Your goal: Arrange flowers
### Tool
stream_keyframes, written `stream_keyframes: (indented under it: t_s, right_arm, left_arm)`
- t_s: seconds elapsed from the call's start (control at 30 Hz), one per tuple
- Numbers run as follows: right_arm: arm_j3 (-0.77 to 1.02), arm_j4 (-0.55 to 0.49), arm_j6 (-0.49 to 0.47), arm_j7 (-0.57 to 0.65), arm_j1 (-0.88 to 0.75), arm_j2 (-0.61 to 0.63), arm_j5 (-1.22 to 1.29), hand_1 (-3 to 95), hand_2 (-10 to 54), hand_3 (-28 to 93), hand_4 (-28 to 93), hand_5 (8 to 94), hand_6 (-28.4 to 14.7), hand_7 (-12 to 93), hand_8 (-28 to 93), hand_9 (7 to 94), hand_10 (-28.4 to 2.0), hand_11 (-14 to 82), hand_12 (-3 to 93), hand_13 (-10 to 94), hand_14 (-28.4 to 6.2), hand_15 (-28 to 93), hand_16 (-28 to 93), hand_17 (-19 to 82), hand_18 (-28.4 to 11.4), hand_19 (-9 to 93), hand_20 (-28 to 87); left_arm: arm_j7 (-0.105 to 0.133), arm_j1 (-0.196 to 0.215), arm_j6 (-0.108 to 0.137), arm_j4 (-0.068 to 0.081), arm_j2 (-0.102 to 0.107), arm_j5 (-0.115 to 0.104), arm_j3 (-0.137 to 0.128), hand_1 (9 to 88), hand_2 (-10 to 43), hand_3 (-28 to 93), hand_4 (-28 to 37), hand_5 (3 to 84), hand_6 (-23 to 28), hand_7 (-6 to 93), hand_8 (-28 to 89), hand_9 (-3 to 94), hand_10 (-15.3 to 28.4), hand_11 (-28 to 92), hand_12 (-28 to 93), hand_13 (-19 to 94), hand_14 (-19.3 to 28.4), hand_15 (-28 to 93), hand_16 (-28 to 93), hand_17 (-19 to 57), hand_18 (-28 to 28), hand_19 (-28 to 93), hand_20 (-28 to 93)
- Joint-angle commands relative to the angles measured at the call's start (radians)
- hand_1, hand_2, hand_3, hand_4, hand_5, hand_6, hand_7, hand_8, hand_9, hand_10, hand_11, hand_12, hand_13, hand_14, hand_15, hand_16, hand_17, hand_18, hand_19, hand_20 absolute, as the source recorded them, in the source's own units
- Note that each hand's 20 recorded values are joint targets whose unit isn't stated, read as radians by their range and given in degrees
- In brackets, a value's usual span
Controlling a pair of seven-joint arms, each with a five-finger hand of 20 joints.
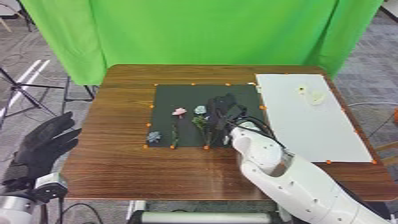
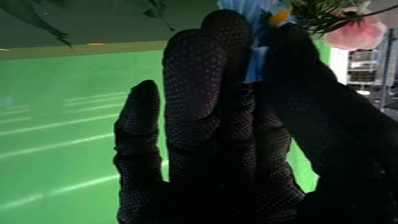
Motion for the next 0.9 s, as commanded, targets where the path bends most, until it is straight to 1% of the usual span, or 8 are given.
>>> stream_keyframes:
  t_s: [0.03,0.23,0.3,0.4,0.63,0.77,0.83,0.9]
  right_arm:
    - [0.011,-0.017,0.022,0.023,-0.002,0.004,0.000,40.1,-9.5,77,-28,62.1,2.4,46,-3,76.2,-6.7,24.1,34.9,74,-0.8,54,30,21,-17.5,73,50]
    - [0.033,-0.045,0.005,0.006,-0.020,0.013,0.004,34.4,-9.5,80,-28,60.8,2.7,42,-4,71.8,-7.9,31.8,27.2,73,-1.3,56,28,20,-18.0,73,51]
    - [0.043,-0.057,-0.004,0.002,-0.026,0.016,0.017,32.4,-9.5,81,-28,61.0,3.0,40,-9,71.0,-8.1,32.7,26.1,72,-1.6,57,28,20,-18.1,73,51]
    - [0.058,-0.076,-0.007,-0.012,-0.035,0.026,0.024,29.6,-9.5,82,-28,61.4,3.1,40,-19,70.4,-8.3,33.1,25.6,72,-1.9,57,28,20,-18.4,73,52]
    - [0.121,-0.098,0.044,0.053,-0.029,0.085,0.015,26.2,-9.5,84,-28,58.4,2.0,38,-18,67.0,-8.7,33.4,26.3,69,-3.2,59,28,19,-19.1,73,52]
    - [0.172,-0.041,0.004,0.147,0.001,0.146,0.026,28.7,-9.5,87,-28,50.4,0.9,38,-18,57.4,-9.3,35.2,26.2,60,-5.1,61,26,16,-19.5,72,52]
    - [0.178,0.000,-0.041,0.215,0.030,0.175,0.045,29.0,-9.4,89,-28,42.4,-1.8,36,-17,45.5,-11.9,34.5,26.0,47,-7.5,61,21,14,-19.3,72,52]
    - [0.206,0.040,-0.112,0.267,0.047,0.193,0.069,28.3,-9.3,91,-27,33.7,-4.0,34,-15,34.4,-14.8,30.5,25.8,35,-10.4,55,17,11,-19.3,70,50]
  left_arm:
    - [-0.014,0.004,-0.013,0.005,0.002,-0.002,-0.006,27.2,0.1,72,-26.6,29.4,2.2,24.6,-13,24.5,10.9,24,16,21,14.0,32,1,-8.4,19.6,43,9]
    - [-0.014,0.008,-0.010,0.003,0.003,-0.003,-0.008,27.1,0.1,72,-26.5,29.4,2.3,24.6,-13,24.5,11.0,24,16,21,14.0,32,1,-8.4,19.5,43,9]
    - [-0.015,0.007,-0.010,0.003,0.002,-0.002,-0.009,27.1,0.1,72,-26.6,29.4,2.2,24.6,-13,24.5,11.0,24,16,21,14.0,32,1,-8.4,19.5,43,9]
    - [-0.012,0.009,-0.009,0.002,0.000,-0.002,-0.009,27.2,0.1,72,-26.6,29.4,2.2,24.7,-13,24.5,11.0,24,16,21,14.0,32,1,-8.4,19.6,43,9]
    - [-0.003,0.014,-0.002,-0.002,-0.006,-0.001,-0.006,27.2,0.2,72,-26.5,29.4,2.3,24.6,-13,24.5,11.0,24,16,21,14.0,32,1,-8.3,19.5,43,9]
    - [0.005,0.018,0.007,-0.006,-0.013,-0.001,-0.005,27.3,0.3,72,-26.6,29.4,2.2,24.8,-13,24.5,11.0,24,16,21,14.0,32,1,-8.4,19.5,43,9]
    - [0.008,0.021,0.008,-0.006,-0.016,-0.002,-0.006,27.3,0.3,72,-26.6,29.4,2.2,24.8,-13,24.5,11.0,24,16,21,14.0,32,1,-8.4,19.5,43,9]
    - [0.010,0.023,0.010,-0.007,-0.018,-0.002,-0.005,27.3,0.4,72,-26.6,29.4,2.2,24.8,-13,24.5,11.0,24,16,21,14.0,32,1,-8.4,19.5,43,9]
